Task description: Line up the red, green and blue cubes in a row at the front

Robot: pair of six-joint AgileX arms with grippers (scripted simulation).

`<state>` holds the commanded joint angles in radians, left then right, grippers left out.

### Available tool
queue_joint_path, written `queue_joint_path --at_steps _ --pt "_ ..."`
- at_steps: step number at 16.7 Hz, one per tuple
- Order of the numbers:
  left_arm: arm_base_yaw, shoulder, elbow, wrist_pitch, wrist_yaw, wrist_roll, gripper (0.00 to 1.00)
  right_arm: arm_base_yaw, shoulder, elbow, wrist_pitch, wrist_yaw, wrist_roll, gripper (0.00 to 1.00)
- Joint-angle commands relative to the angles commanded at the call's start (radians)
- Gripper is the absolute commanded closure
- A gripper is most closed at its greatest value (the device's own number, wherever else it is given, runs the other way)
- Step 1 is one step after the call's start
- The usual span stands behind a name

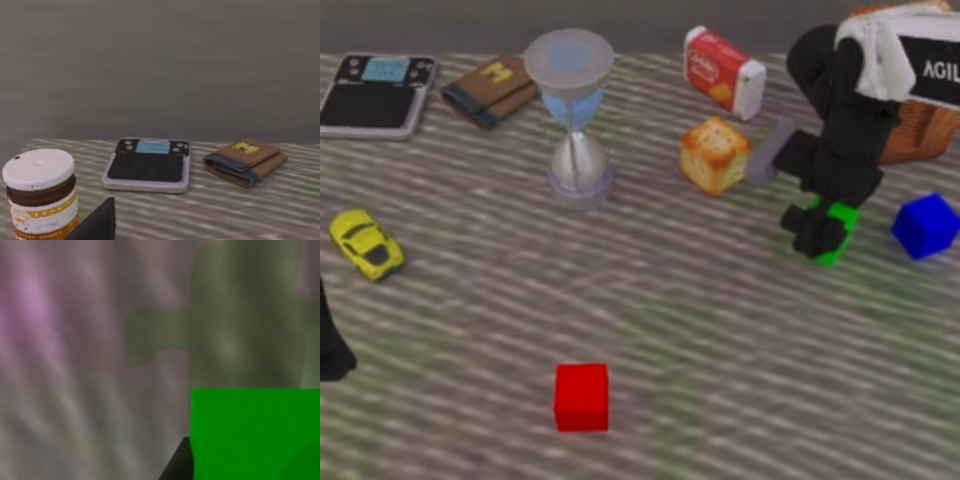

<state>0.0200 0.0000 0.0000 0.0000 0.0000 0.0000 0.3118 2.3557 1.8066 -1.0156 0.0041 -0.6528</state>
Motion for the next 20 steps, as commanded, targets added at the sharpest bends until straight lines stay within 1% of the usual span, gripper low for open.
queue_joint_path --at_steps 4,9,11,14,20 --pt "0.000 0.000 0.000 0.000 0.000 0.000 0.00 0.002 -0.048 0.080 -0.137 0.000 0.002 1.00" --pt "0.000 0.000 0.000 0.000 0.000 0.000 0.00 -0.002 -0.054 0.087 -0.148 -0.001 0.004 1.00" --pt "0.000 0.000 0.000 0.000 0.000 0.000 0.00 0.013 -0.060 0.079 -0.146 -0.001 0.001 1.00" --pt "0.000 0.000 0.000 0.000 0.000 0.000 0.00 0.109 -0.101 0.029 -0.135 -0.002 -0.007 1.00" --pt "0.000 0.000 0.000 0.000 0.000 0.000 0.00 0.415 -0.237 -0.147 -0.098 -0.006 -0.022 1.00"
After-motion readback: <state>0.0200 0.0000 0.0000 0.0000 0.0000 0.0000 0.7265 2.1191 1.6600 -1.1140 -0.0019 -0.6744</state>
